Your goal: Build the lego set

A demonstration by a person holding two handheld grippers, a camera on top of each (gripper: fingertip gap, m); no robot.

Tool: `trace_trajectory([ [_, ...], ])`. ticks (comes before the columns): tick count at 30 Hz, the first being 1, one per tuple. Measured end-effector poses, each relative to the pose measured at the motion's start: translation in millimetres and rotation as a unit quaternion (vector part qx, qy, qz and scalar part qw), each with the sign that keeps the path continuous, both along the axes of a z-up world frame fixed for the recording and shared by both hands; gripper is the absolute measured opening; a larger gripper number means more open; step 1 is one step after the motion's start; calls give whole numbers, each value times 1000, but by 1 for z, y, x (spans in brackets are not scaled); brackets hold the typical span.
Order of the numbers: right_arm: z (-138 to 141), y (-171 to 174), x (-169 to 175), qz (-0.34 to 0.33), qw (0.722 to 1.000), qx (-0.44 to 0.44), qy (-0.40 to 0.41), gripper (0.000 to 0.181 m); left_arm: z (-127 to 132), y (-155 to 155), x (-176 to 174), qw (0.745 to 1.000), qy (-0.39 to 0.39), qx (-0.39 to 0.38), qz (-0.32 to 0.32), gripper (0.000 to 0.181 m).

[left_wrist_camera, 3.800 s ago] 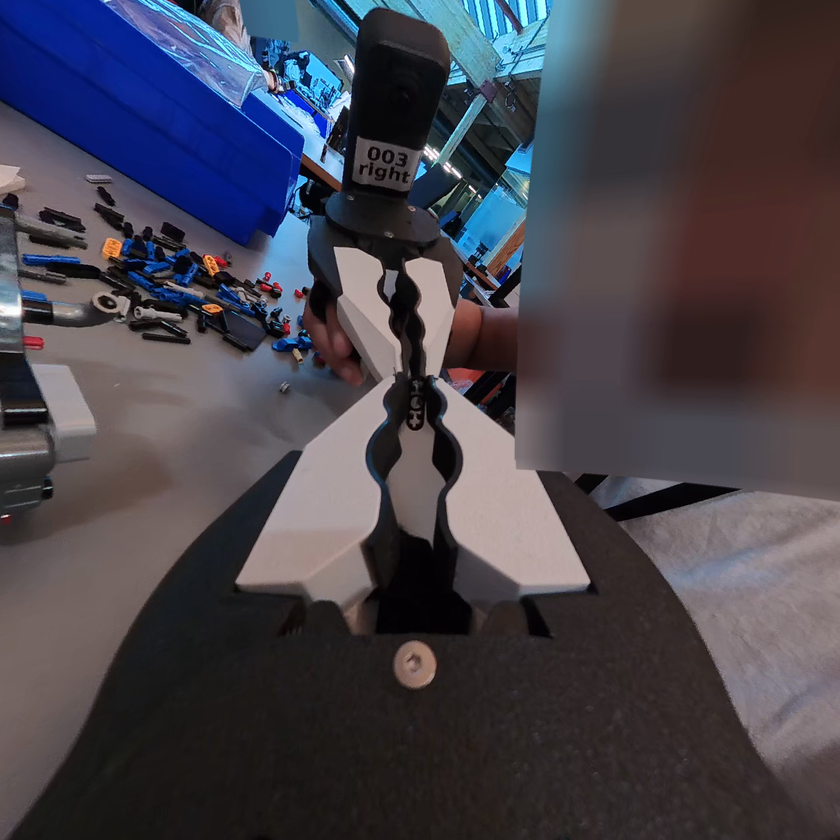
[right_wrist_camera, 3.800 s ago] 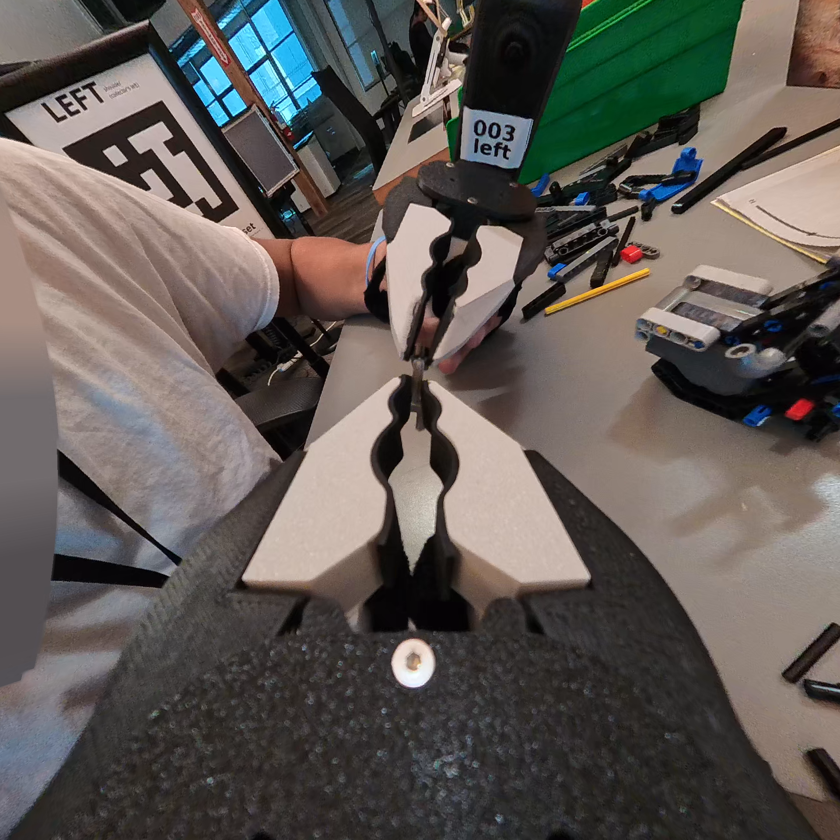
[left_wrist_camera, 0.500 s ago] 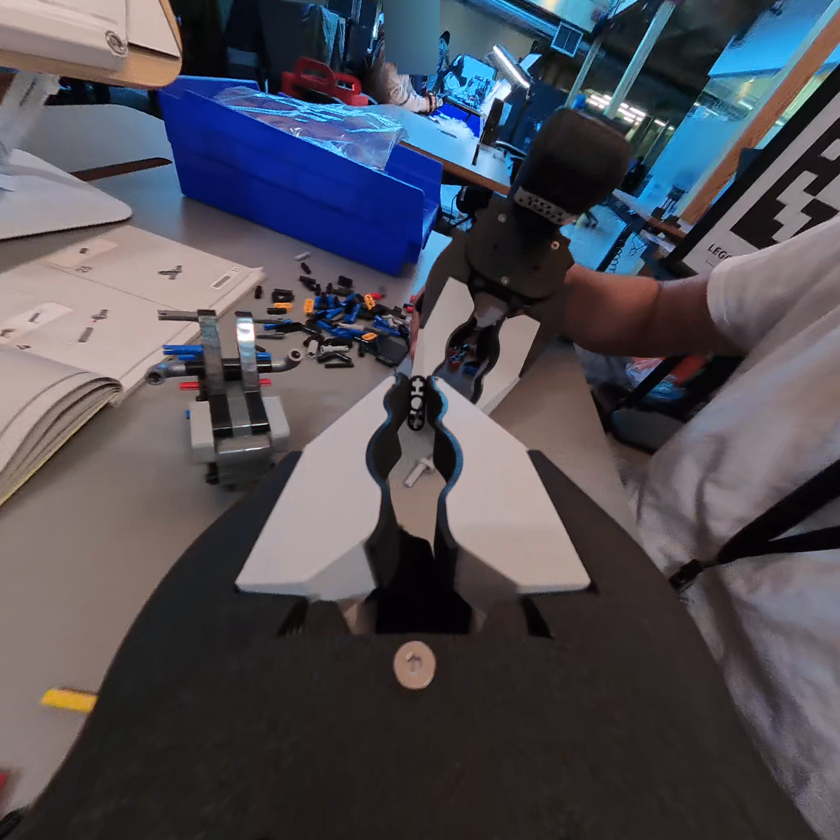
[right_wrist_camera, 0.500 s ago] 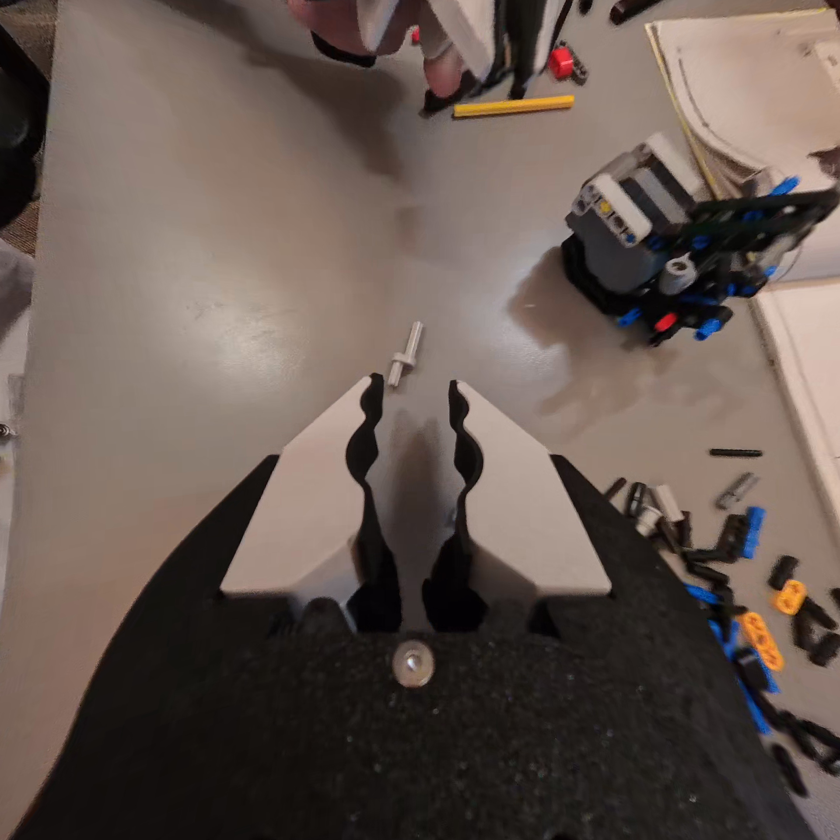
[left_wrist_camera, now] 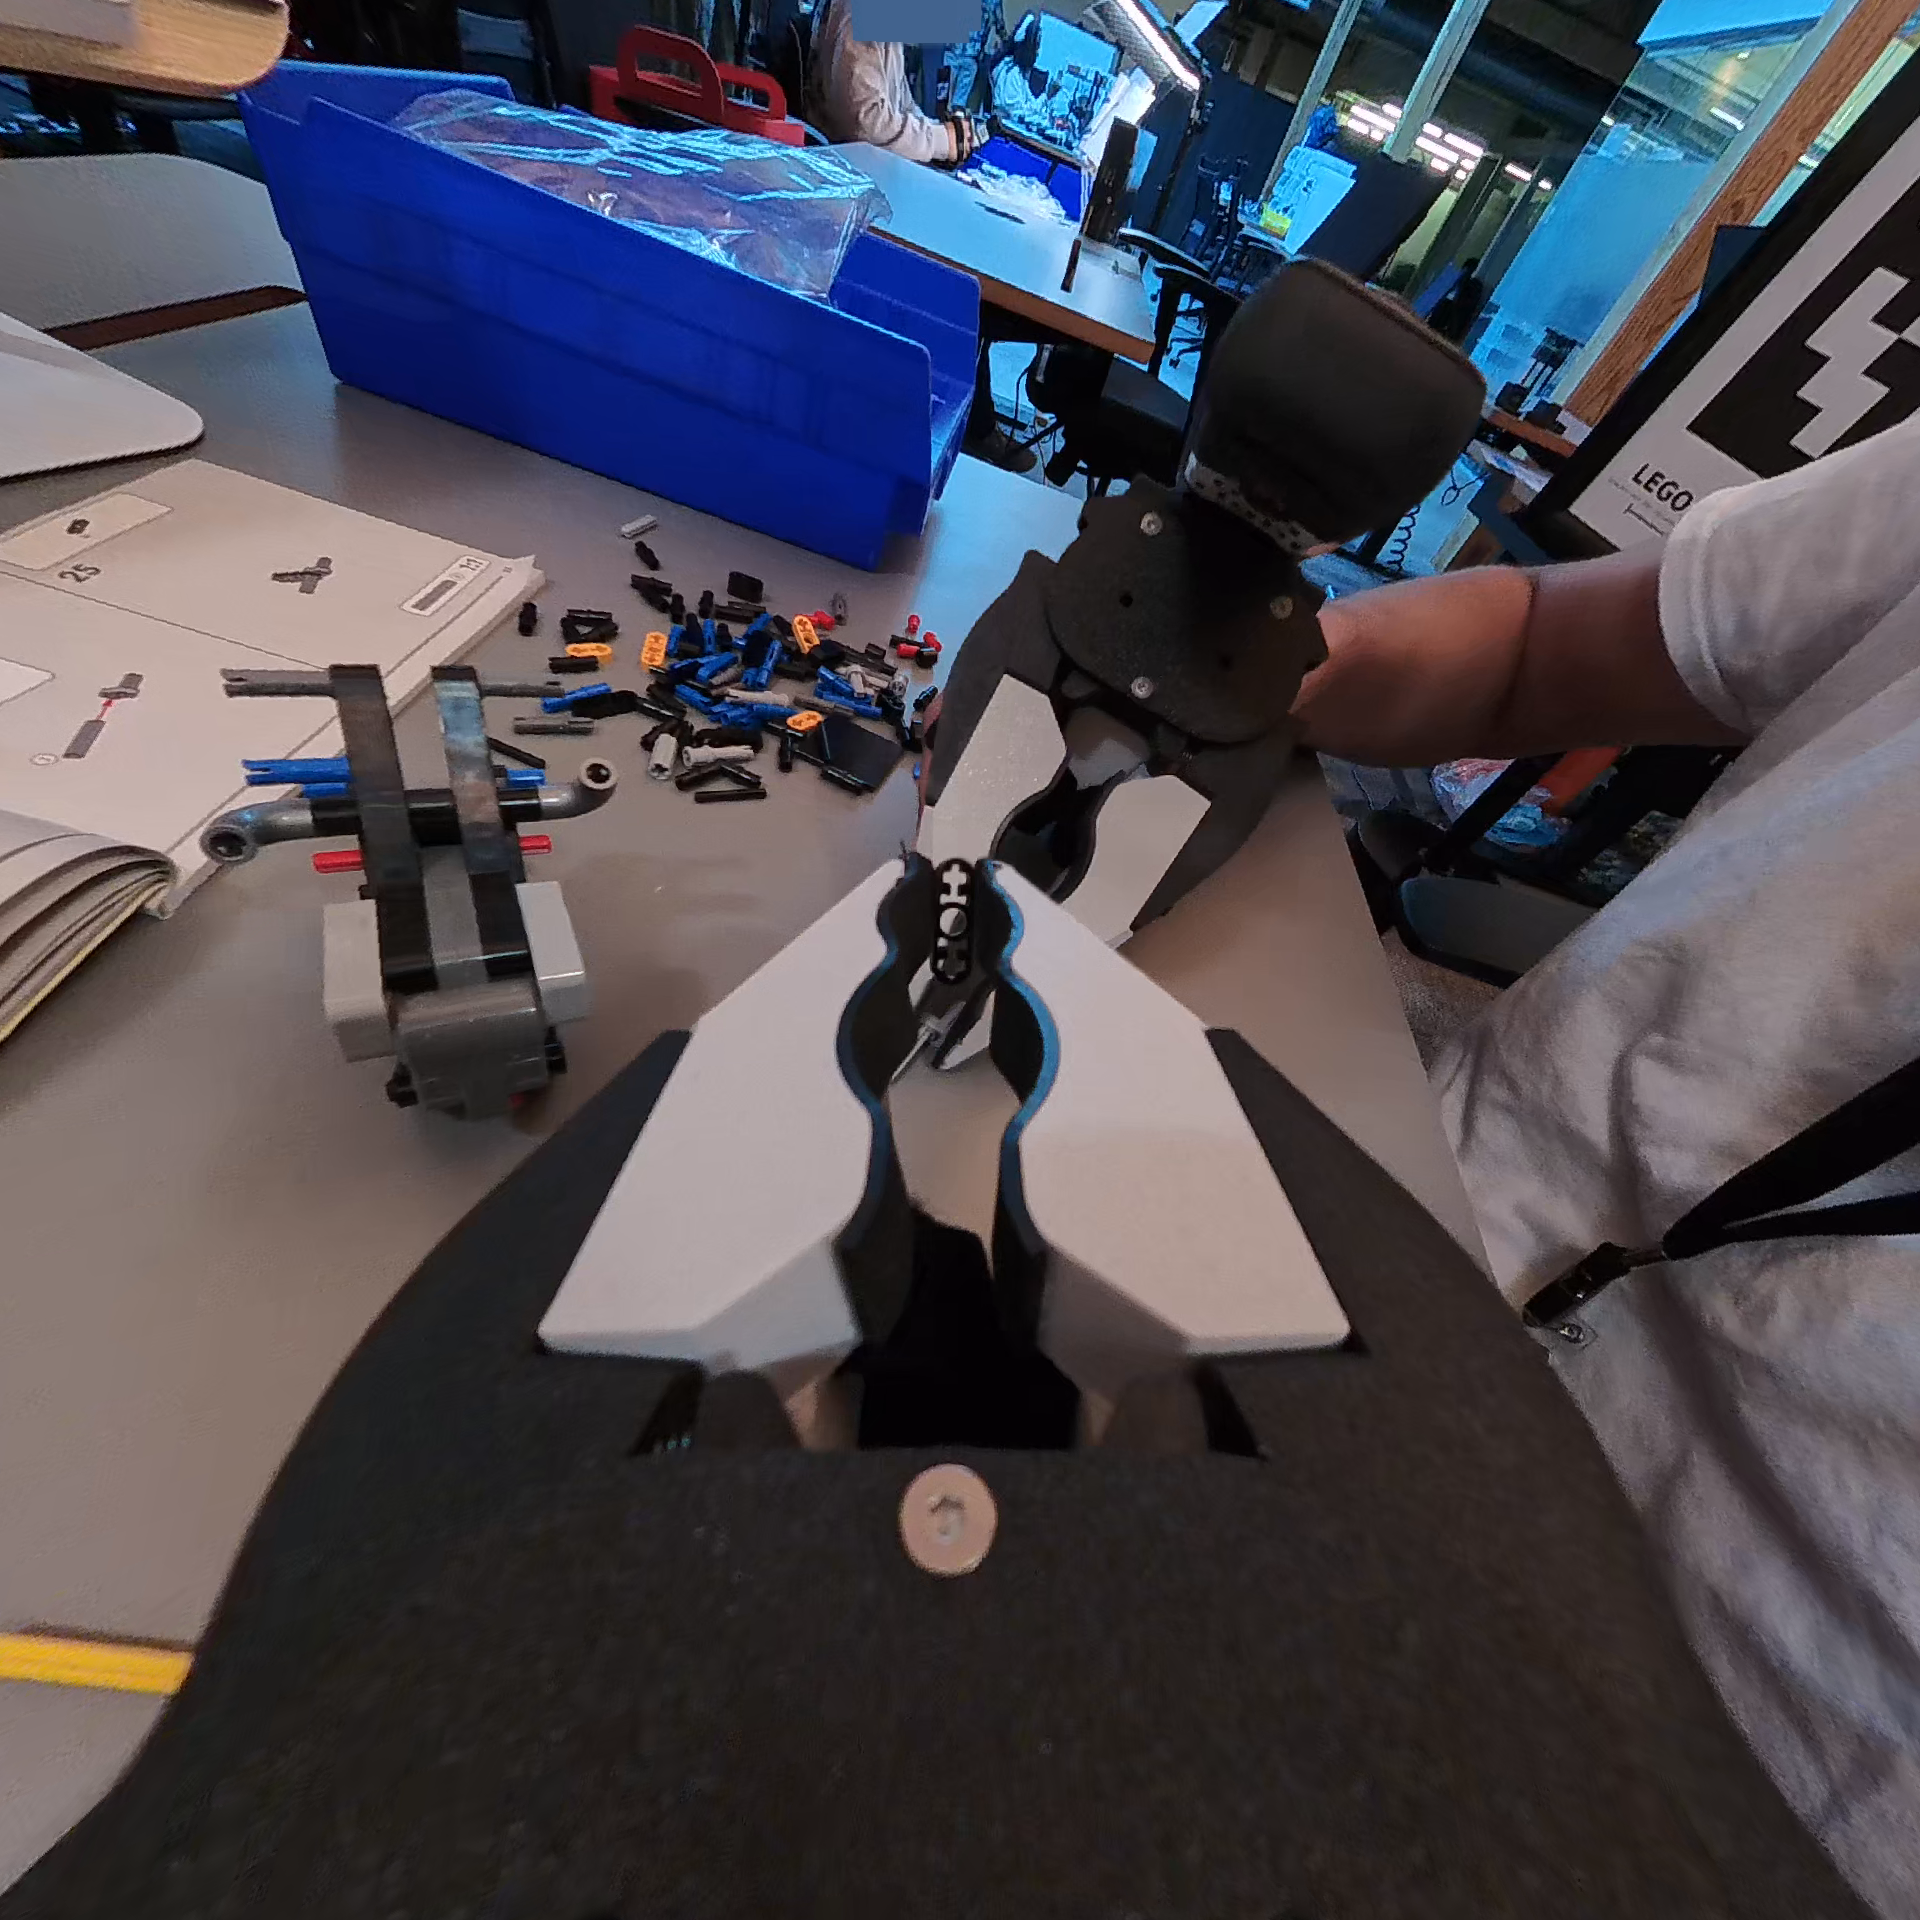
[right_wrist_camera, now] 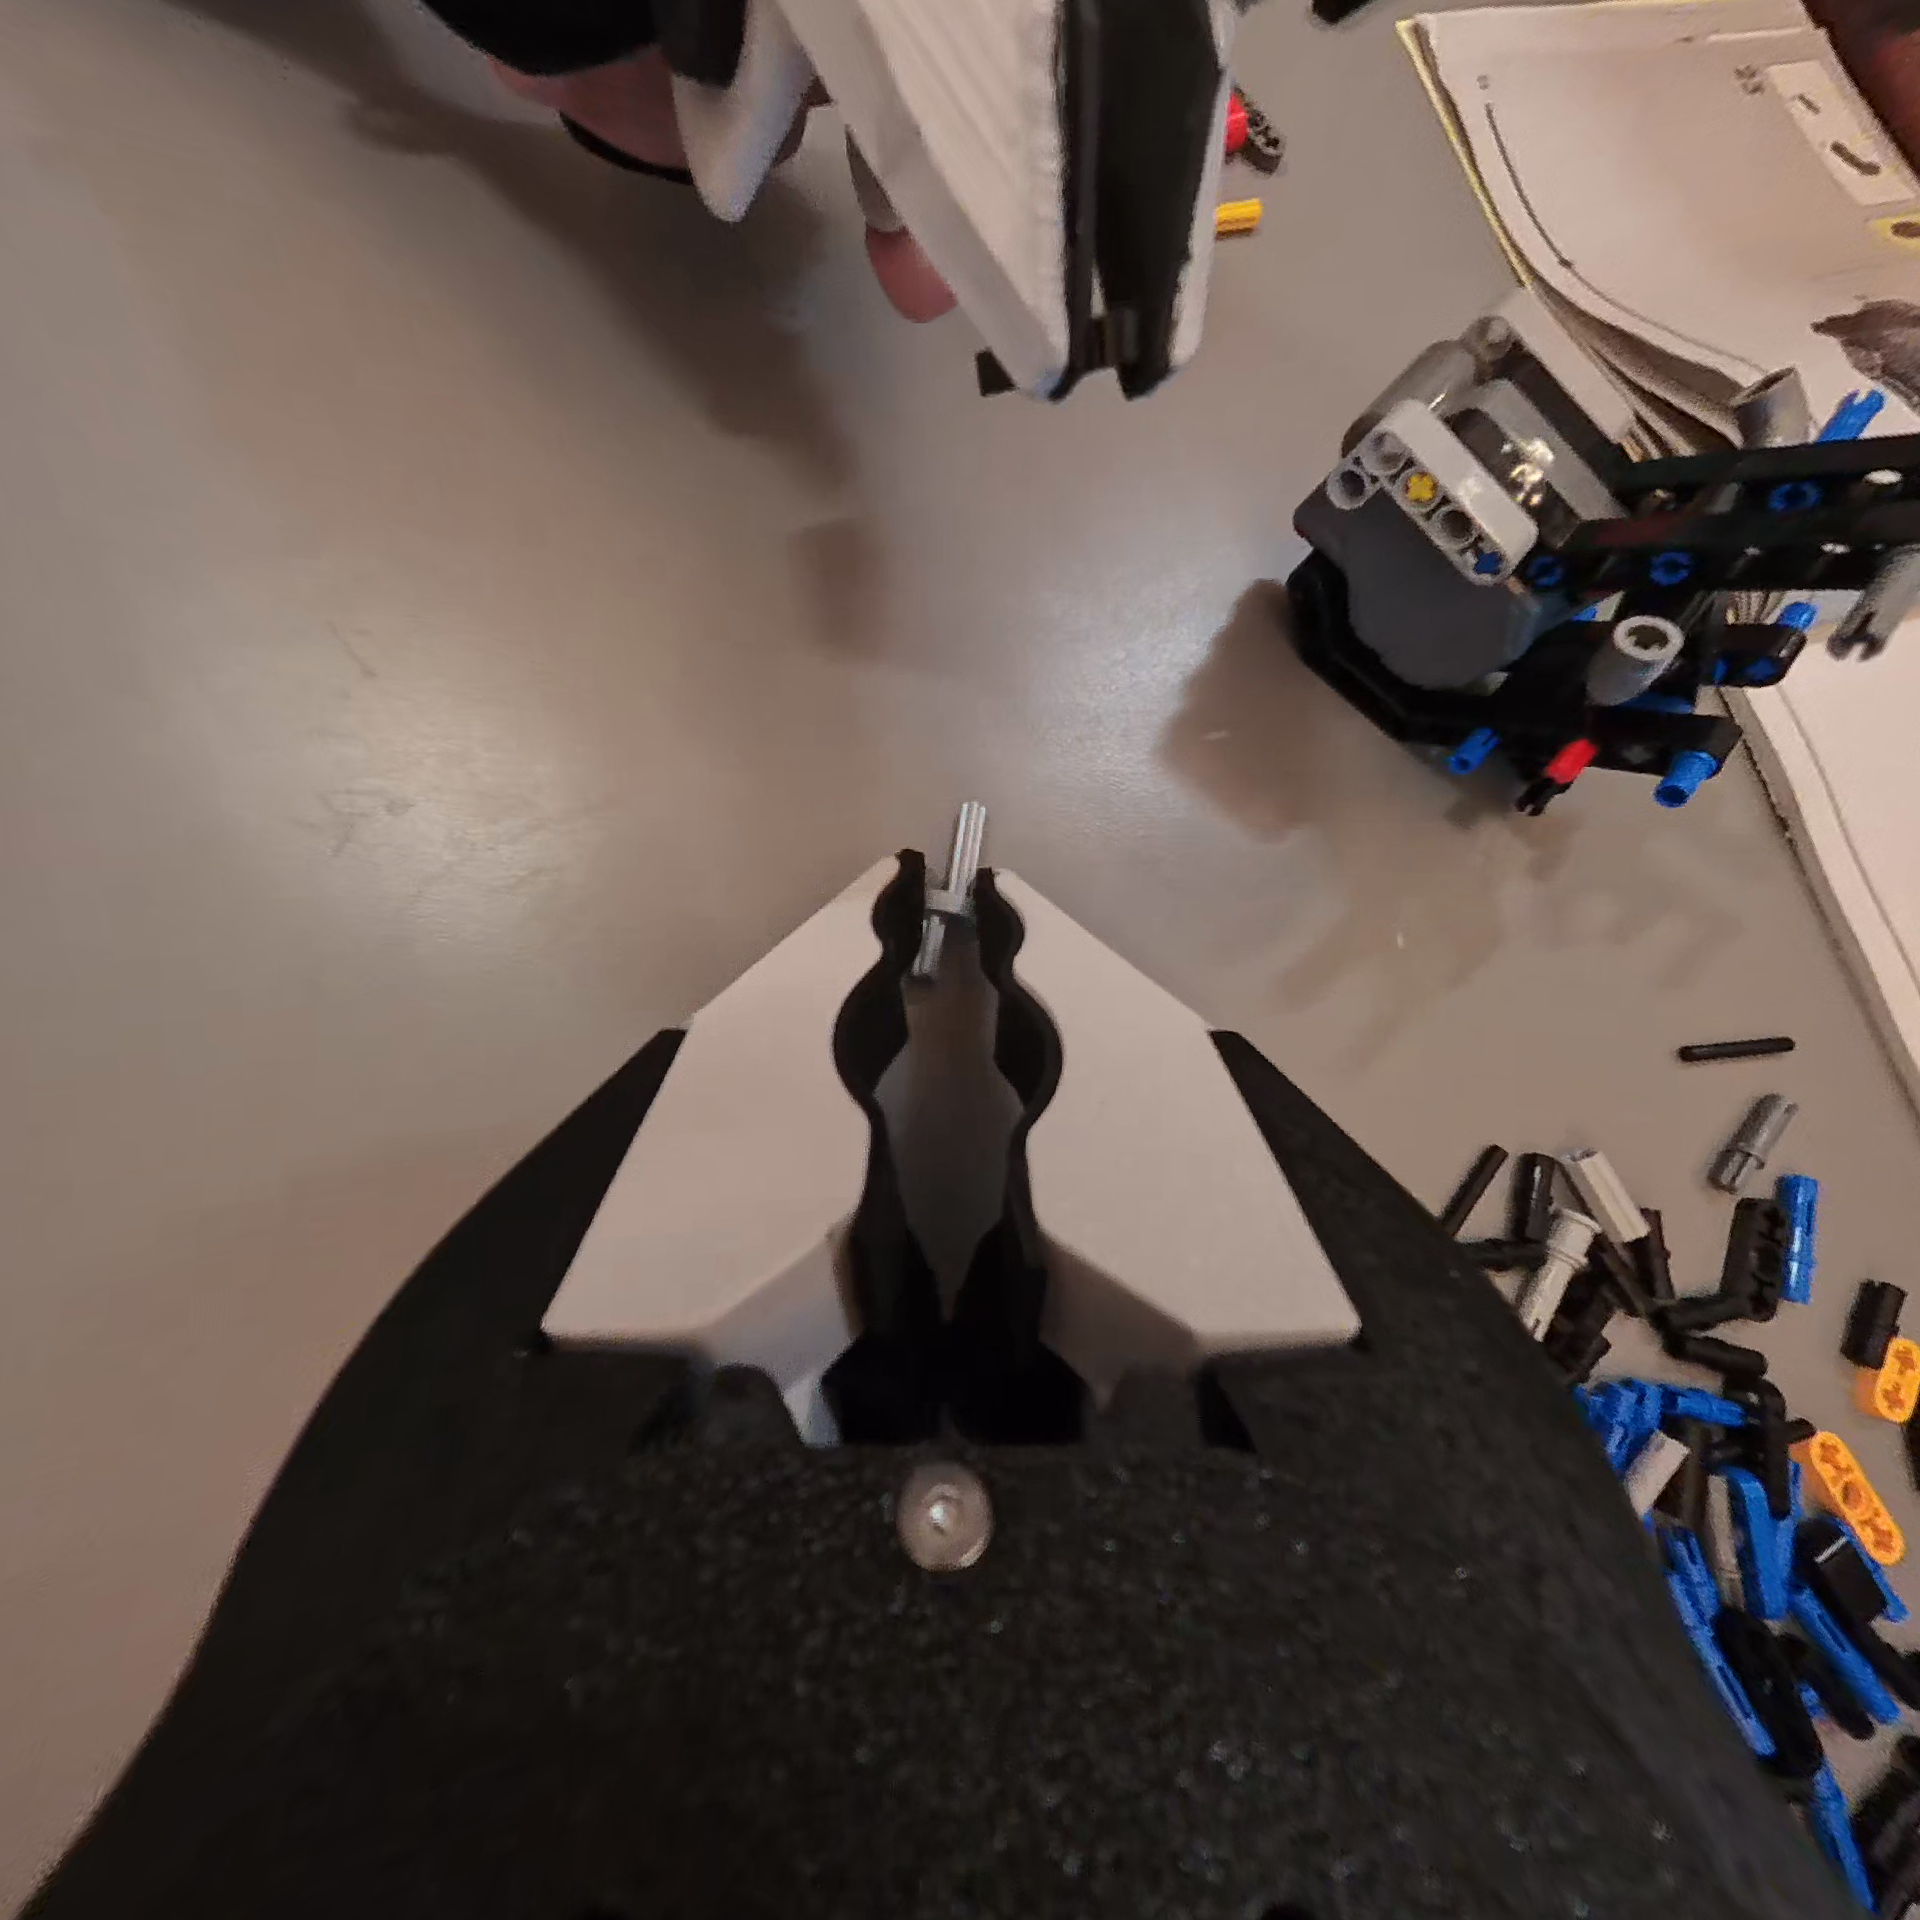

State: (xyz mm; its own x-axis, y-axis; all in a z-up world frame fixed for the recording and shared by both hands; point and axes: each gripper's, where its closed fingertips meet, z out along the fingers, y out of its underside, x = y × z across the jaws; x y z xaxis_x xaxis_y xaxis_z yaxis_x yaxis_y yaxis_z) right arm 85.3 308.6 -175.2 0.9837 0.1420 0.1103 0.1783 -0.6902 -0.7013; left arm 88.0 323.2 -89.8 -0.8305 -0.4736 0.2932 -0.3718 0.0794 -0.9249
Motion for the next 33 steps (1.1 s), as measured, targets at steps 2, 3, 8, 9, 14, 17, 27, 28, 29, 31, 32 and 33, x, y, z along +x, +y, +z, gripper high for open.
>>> trace_trajectory([
  [2, 0, 0, 0, 6, 1000, -12, -10, 8, -1, 0, 0, 1000, 2, 3, -2, 5],
  [3, 0, 1, 1, 12, 1000, -14, -22, 8, -1, 1, 0, 1000, 3, 4, -1, 5],
  [8, 10, 6, 6, 41, 999, 14, -32, 3, -2, 4, 3, 1000, 10, 2, 5, 5],
  [9, 15, 7, 10, 42, 998, 18, -35, 3, -2, 5, 4, 1000, 12, 2, 6, 5],
  [14, 52, 14, 20, 63, 991, 94, -67, 3, -2, 9, 7, 999, 36, -26, 10, 5],
  [17, 65, 17, 16, 64, 986, 143, -63, 3, 3, 8, 6, 996, 58, -66, 3, 6],
  [27, 77, 10, 4, 90, 968, 178, -149, 3, -4, -5, -3, 994, 73, -71, -32, 6],
  [28, 78, 9, 3, 90, 969, 180, -144, 3, -3, -5, -2, 995, 70, -71, -31, 6],
  [29, 76, 8, 4, 89, 971, 172, -136, 3, -2, -5, -3, 995, 63, -72, -33, 5],
  [31, 73, 6, 5, 92, 974, 167, -125, 3, -2, -6, -4, 997, 47, -57, -36, 6],
  [32, 71, 5, 3, 97, 976, 161, -113, 3, -3, -7, -5, 998, 35, -44, -38, 6],
  [33, 69, 5, 0, 101, 976, 160, -105, 3, -4, -9, -7, 998, 21, -30, -44, 6],
])
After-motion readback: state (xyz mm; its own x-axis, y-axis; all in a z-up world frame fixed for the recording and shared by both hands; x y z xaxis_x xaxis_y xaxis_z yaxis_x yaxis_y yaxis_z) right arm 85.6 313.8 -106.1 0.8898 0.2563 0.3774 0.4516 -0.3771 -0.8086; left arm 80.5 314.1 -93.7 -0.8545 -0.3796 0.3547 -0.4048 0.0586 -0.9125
